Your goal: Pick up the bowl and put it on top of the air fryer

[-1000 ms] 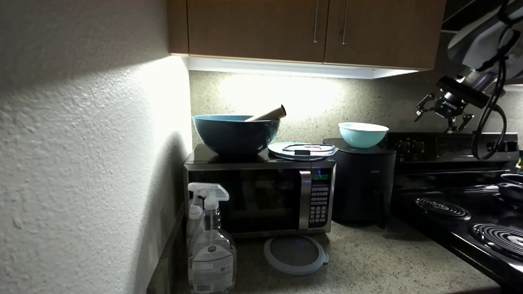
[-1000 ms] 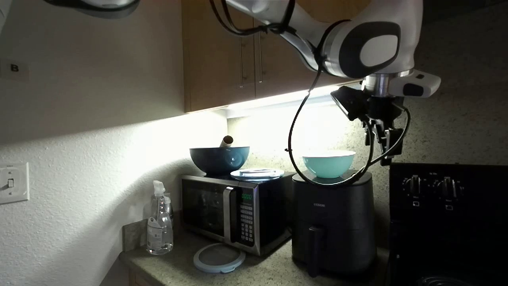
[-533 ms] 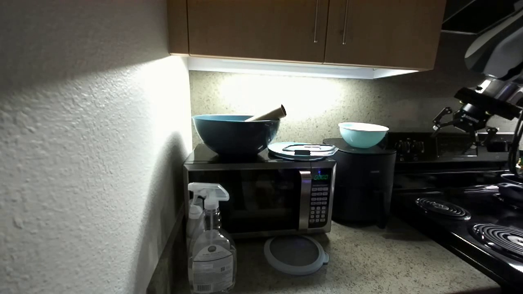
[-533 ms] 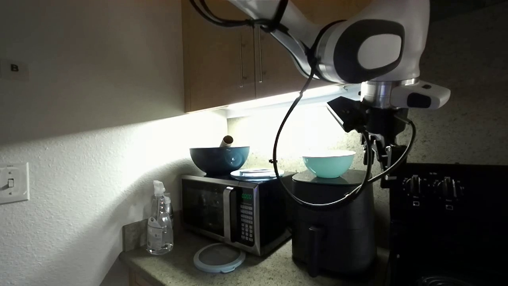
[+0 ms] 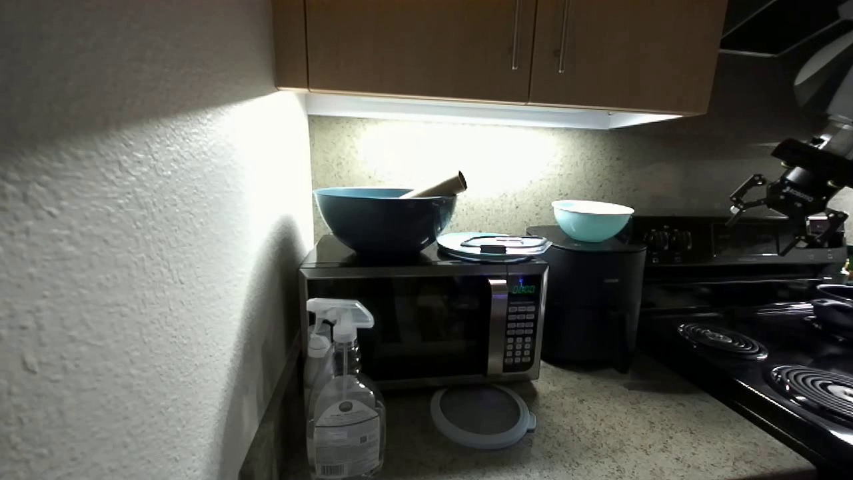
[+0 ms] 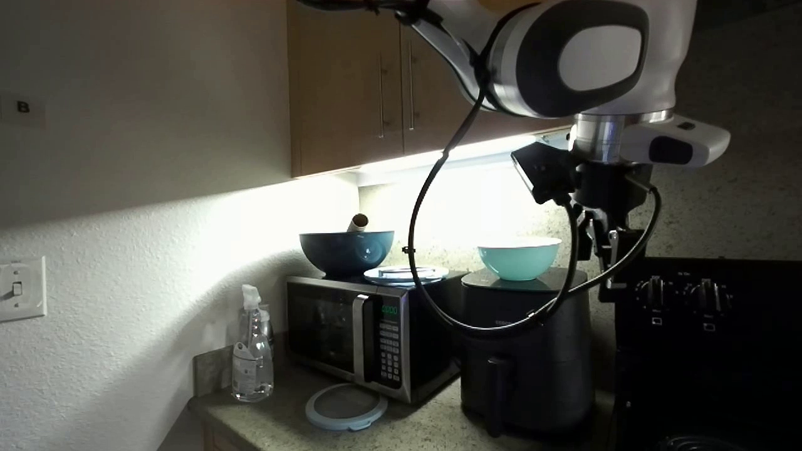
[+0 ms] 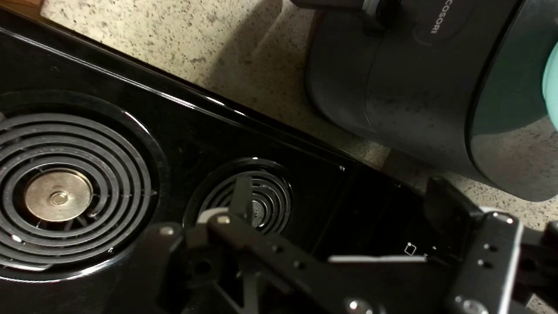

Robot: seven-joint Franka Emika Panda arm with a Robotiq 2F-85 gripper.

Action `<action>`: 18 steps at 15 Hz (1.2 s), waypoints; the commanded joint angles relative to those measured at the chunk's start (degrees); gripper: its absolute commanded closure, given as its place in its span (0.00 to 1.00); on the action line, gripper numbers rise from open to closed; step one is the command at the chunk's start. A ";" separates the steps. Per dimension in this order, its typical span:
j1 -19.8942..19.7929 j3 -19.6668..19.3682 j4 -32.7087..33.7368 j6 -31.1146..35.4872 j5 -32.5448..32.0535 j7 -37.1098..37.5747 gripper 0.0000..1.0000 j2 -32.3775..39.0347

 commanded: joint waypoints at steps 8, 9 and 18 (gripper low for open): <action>-1.85 -1.43 -11.32 2.05 -2.60 1.85 0.00 -7.36; -2.16 -1.51 -13.07 2.62 -3.30 2.03 0.00 -8.66; -8.80 -1.18 -29.08 6.81 -8.31 4.18 0.00 -24.42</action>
